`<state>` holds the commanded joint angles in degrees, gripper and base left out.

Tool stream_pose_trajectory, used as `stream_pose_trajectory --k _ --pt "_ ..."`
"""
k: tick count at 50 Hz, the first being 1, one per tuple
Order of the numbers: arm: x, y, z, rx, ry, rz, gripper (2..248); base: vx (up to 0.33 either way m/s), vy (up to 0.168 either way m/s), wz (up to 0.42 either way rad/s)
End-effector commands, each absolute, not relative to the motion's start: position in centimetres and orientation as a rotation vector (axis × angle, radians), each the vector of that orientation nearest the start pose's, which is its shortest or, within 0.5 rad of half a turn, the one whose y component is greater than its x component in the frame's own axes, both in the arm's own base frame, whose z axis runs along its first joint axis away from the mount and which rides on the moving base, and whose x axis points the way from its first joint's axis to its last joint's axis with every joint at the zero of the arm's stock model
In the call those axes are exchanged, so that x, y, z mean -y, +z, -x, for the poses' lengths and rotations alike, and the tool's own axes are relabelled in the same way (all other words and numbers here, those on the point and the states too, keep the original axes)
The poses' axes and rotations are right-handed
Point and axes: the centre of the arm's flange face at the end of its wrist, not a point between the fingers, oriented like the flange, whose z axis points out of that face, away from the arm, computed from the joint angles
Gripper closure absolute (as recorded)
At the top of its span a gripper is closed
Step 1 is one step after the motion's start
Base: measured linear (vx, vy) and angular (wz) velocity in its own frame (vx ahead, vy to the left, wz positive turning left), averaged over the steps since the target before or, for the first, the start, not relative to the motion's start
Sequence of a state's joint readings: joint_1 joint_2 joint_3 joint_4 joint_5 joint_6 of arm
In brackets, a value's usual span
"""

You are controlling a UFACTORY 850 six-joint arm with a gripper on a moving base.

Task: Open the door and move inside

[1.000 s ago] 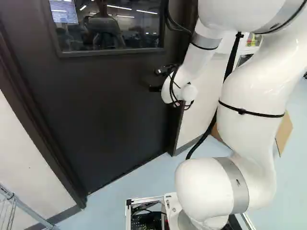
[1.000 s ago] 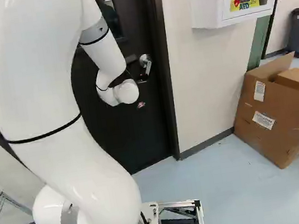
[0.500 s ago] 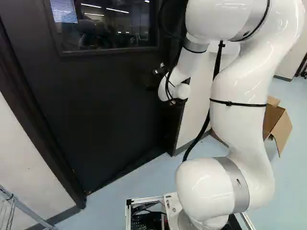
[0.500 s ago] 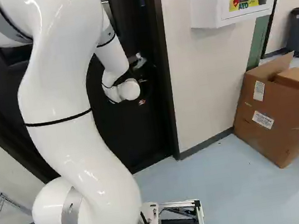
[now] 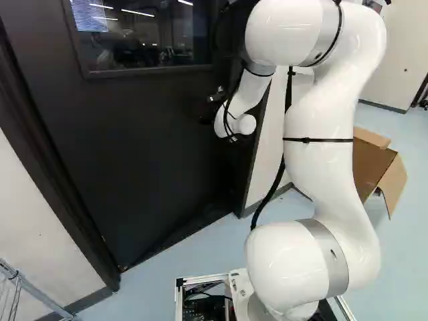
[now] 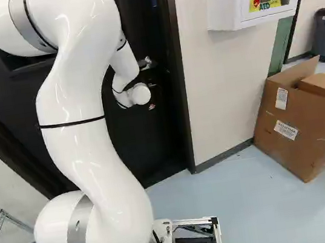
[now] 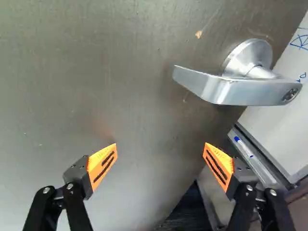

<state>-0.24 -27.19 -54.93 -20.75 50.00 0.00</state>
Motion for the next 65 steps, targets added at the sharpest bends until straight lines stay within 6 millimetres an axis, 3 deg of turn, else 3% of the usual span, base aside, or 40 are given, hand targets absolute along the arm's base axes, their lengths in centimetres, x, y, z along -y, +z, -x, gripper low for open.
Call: stream_pose_trajectory --k 52,65 --pt "-9.2 36.6 -68.4 0.739 -1.934 2.194 3 0.000 0.000 0.000" --pt "-10.1 36.7 -67.8 0.752 -1.922 2.186 3 0.000 0.000 0.000"
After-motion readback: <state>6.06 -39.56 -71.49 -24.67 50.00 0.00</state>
